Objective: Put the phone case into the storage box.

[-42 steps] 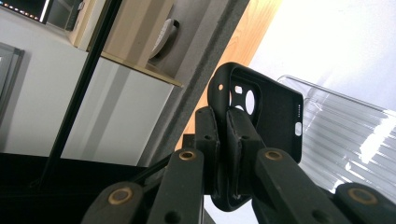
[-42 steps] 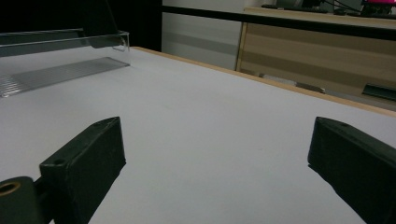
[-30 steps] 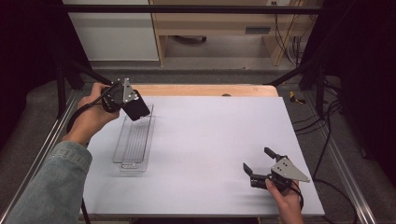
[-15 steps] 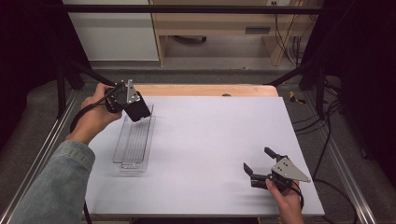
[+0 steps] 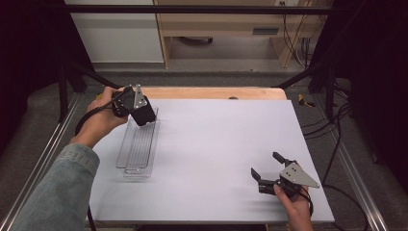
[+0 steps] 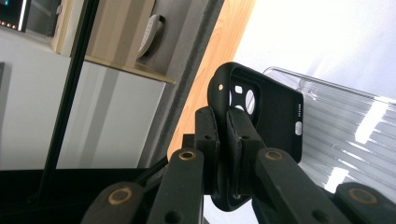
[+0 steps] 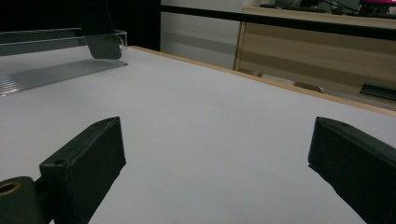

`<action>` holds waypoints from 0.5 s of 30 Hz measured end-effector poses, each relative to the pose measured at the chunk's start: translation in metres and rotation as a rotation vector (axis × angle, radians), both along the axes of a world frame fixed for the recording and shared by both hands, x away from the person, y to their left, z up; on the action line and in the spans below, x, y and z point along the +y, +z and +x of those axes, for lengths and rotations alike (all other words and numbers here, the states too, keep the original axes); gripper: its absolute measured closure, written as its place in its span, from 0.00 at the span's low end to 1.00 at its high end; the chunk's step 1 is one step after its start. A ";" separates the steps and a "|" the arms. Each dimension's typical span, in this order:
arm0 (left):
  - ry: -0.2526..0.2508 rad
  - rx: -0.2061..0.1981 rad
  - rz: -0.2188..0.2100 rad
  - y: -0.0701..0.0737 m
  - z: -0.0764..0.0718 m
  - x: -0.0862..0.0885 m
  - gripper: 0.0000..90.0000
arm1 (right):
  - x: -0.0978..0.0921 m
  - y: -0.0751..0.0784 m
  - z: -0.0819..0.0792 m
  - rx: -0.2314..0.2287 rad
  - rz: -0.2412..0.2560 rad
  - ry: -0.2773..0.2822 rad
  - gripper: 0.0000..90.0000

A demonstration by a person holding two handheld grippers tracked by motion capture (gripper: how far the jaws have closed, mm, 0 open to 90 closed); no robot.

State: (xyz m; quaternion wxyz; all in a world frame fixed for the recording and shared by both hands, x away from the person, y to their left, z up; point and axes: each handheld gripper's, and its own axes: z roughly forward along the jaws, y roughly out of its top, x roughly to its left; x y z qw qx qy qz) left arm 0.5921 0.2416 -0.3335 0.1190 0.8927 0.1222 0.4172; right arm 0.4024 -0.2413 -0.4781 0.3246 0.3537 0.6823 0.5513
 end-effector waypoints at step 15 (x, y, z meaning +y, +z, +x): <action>-0.012 -0.001 -0.007 -0.001 0.000 0.003 0.93 | 0.002 -0.003 0.001 0.010 -0.005 -0.015 0.05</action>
